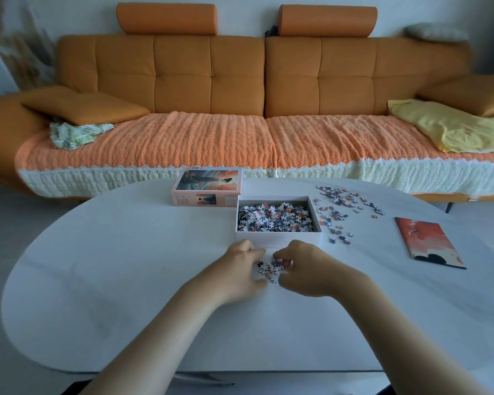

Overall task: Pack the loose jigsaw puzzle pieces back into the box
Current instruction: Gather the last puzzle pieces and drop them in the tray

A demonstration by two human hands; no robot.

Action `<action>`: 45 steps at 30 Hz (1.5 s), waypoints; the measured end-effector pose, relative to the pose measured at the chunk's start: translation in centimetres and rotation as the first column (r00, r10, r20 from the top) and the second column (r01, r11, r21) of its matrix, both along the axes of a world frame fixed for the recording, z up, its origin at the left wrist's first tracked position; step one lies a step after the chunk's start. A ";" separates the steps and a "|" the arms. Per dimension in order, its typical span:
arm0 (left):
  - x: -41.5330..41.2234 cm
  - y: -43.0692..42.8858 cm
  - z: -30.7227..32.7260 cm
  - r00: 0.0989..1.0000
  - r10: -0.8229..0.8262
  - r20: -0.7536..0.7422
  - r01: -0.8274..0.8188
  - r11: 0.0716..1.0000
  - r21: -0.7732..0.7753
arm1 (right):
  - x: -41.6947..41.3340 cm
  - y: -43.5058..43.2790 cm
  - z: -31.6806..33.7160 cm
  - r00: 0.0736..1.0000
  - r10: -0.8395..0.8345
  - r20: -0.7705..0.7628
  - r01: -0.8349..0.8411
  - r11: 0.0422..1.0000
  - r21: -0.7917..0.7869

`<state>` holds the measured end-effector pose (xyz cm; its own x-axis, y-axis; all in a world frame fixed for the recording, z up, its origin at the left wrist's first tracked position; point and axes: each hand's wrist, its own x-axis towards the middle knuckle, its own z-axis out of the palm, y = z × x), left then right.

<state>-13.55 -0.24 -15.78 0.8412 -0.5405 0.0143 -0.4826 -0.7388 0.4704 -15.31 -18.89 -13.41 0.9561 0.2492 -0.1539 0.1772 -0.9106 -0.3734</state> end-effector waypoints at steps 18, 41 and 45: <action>0.4 -0.9 0.7 0.992 0.126 -0.023 -0.127 0.986 -0.106 | 0.3 1.2 0.2 0.993 -0.054 0.106 0.041 0.992 0.120; 5.1 -1.4 2.9 0.948 0.303 0.098 -0.238 0.877 -0.417 | 5.2 0.7 1.6 0.878 -0.219 0.426 0.159 0.972 0.173; 6.1 -1.3 1.6 0.924 0.234 0.302 -0.206 0.971 -0.122 | 6.0 0.3 0.4 0.901 -0.149 0.406 0.159 0.987 0.009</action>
<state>-7.47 -1.54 -14.17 0.8840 -0.3273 0.3336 -0.4454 -0.8064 0.3890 -9.34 -18.58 -13.02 0.9635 0.0953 0.2503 0.1657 -0.9464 -0.2774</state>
